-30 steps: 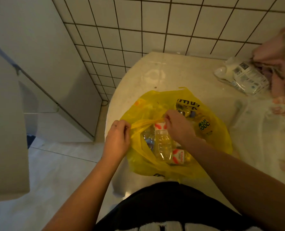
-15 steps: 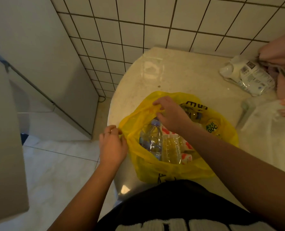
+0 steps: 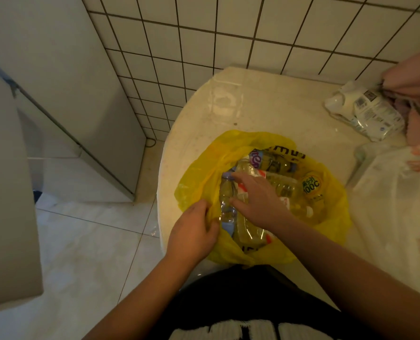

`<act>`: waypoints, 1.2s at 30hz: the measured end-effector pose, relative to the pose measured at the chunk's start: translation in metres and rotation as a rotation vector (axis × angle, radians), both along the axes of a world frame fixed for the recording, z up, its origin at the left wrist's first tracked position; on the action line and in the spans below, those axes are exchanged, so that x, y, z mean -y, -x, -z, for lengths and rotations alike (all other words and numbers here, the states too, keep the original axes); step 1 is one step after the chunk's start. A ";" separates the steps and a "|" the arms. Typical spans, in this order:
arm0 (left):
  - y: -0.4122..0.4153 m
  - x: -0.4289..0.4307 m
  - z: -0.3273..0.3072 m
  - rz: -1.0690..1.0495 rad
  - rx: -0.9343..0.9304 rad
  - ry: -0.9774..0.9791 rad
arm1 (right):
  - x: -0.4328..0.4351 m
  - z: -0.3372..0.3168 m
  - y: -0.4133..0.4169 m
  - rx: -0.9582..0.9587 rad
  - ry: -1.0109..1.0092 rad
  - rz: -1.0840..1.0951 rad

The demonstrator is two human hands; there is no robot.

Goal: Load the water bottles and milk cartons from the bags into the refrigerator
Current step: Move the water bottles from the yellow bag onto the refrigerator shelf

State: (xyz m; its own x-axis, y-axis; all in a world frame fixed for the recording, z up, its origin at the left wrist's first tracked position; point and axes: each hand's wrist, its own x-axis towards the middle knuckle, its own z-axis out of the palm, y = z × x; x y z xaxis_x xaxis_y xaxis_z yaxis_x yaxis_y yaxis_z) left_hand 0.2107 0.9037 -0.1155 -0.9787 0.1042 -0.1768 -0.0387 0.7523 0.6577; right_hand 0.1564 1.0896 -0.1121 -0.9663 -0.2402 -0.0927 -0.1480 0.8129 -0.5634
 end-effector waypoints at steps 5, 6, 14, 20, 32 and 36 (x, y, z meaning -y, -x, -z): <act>-0.015 0.024 0.016 -0.104 0.026 0.001 | 0.007 -0.004 0.004 0.055 -0.053 -0.004; -0.018 0.030 0.022 -0.119 0.032 0.031 | 0.009 -0.004 0.004 0.073 -0.050 0.004; -0.034 0.012 0.006 -0.180 -0.304 -0.035 | 0.021 -0.006 0.015 0.218 0.002 0.120; -0.024 -0.029 0.004 -0.087 -0.020 0.097 | 0.004 -0.004 0.015 0.017 -0.077 0.231; 0.008 -0.029 0.009 -0.155 0.288 0.014 | -0.011 0.012 0.005 0.524 0.236 0.498; 0.012 -0.024 0.010 -0.187 0.318 -0.036 | -0.010 0.012 0.005 0.596 0.325 0.537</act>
State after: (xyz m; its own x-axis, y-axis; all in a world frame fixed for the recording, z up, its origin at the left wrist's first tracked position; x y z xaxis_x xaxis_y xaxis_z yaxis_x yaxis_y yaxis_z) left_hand 0.1988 0.9277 -0.1258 -0.8784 -0.0596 -0.4743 -0.3797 0.6897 0.6166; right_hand 0.1512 1.0993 -0.1238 -0.7684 0.1330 -0.6260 0.6042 0.4733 -0.6411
